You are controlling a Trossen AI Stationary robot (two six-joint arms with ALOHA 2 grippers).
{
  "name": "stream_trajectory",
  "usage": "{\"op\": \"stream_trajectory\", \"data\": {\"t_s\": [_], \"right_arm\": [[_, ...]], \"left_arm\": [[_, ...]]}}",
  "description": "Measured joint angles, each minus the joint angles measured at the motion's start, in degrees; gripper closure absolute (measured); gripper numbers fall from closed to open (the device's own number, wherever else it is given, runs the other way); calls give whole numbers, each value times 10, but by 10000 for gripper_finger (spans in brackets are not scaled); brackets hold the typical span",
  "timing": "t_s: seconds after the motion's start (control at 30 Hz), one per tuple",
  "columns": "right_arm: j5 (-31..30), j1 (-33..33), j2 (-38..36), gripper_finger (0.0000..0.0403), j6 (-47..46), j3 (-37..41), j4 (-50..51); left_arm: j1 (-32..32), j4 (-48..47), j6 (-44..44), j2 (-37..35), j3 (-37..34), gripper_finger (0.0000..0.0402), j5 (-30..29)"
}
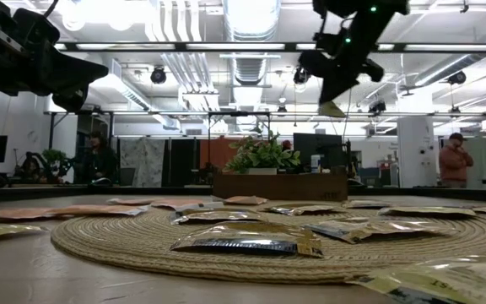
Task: Pick & Place Tea
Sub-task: Put the yellow tea bag into the right section of the wooden organizer
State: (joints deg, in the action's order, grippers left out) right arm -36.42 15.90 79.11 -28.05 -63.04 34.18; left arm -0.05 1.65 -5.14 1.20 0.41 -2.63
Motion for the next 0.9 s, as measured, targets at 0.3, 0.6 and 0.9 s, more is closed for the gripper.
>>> {"op": "stream_trajectory", "data": {"t_s": [0.3, 0.6, 0.9], "right_arm": [[-1, 1, 52, 391, 17, -31, -11], [-61, 1, 89, 391, 15, 15, -107], [-103, 1, 137, 391, 9, 52, -184]], "left_arm": [[0, 0, 0, 0, 0, 402, 0], [0, 0, 0, 0, 0, 402, 0], [0, -1, 0, 1, 0, 402, 0]]}}
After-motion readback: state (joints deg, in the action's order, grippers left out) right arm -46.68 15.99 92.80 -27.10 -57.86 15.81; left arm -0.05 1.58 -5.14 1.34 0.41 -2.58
